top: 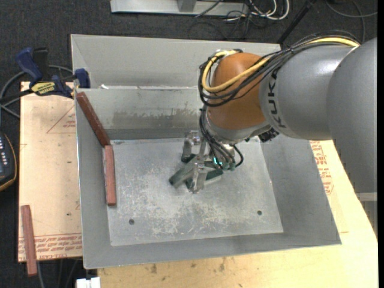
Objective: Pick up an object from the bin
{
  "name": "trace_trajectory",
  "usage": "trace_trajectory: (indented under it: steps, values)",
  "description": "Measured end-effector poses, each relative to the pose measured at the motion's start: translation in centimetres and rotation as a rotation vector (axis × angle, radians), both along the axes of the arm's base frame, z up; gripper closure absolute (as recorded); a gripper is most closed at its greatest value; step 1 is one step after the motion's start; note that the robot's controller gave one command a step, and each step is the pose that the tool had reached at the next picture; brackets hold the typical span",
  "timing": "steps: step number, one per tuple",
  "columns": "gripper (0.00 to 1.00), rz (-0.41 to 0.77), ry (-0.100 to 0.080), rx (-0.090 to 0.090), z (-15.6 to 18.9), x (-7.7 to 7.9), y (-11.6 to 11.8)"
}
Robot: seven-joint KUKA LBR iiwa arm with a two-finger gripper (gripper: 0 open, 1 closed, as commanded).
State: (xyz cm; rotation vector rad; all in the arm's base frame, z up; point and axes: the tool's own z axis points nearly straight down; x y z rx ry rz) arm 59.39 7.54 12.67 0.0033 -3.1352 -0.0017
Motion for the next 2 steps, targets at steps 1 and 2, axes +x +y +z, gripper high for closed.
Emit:
trace_trajectory:
  steps: [1, 2]
  values:
    - [0.0, -0.078, -0.004, 0.001, -5.87, 3.14, -2.54]
    - [1.0, -0.077, -0.011, 0.002, -5.04, 3.44, -2.44]
